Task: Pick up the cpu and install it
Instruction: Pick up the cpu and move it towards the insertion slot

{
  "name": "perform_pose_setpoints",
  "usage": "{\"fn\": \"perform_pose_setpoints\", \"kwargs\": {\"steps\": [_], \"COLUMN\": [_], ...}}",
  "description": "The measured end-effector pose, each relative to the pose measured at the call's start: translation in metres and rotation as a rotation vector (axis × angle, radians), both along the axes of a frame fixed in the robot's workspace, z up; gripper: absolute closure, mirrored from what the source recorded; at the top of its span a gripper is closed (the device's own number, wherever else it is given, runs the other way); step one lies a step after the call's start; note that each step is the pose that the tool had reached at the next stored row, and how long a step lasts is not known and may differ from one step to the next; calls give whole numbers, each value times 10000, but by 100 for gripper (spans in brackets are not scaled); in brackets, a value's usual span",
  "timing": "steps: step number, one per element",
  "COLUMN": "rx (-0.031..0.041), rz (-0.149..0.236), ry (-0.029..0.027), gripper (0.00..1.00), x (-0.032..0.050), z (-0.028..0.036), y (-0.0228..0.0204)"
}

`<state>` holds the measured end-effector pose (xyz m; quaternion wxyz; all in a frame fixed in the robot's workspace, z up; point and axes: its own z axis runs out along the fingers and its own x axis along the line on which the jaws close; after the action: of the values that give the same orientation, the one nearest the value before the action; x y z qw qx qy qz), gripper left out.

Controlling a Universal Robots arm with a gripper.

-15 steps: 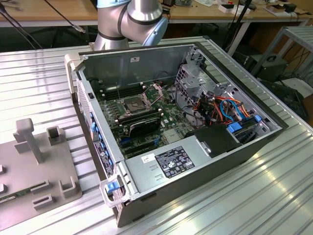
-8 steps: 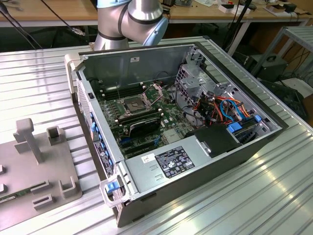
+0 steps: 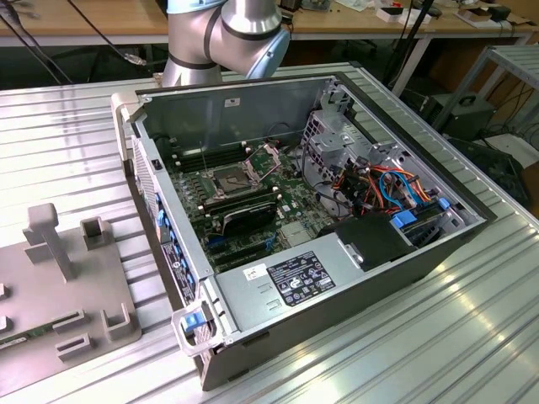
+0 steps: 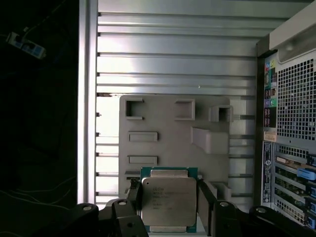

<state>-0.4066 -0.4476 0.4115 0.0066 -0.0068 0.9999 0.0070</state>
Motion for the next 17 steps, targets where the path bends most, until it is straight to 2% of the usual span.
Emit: {"fn": "perform_pose_setpoints", "kwargs": {"steps": [17], "rx": [0], "rz": [0], "ry": [0], "gripper": [45], "x": [148], "z": [0], "y": [-2]}}
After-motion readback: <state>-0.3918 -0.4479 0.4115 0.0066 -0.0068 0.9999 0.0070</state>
